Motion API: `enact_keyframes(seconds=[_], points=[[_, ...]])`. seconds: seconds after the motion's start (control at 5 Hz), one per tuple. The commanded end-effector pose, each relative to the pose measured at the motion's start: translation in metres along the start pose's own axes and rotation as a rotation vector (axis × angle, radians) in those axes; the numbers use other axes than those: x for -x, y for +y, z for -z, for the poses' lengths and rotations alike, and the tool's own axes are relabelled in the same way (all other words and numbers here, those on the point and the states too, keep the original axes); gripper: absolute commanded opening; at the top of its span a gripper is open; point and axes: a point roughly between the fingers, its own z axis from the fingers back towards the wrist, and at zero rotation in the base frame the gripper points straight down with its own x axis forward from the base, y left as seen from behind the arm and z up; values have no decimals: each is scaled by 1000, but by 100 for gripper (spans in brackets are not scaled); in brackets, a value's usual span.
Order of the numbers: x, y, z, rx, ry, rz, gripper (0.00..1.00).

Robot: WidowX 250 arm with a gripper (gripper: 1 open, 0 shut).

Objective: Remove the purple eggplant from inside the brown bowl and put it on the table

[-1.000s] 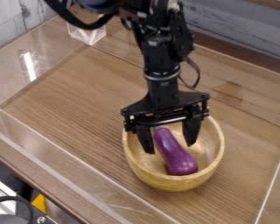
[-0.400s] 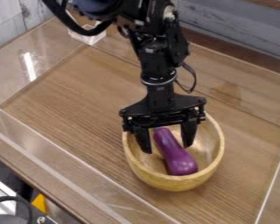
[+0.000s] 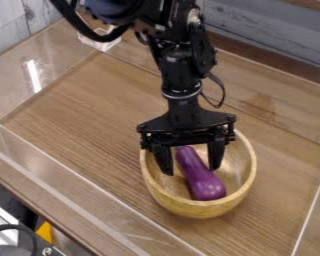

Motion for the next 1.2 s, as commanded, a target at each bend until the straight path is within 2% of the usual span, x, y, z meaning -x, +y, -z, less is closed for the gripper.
enact_keyframes(seconds=[0.0,0.4,0.6,0.8,1.0], points=[[-10,-2,-7,23,-38,-5,100],[8,-26,6,21,-36,82,100],[13,-24,4,22,-60,54,100],[9,-15,5,20,-63,59,0],[5,-6,0,13,-64,64,0]])
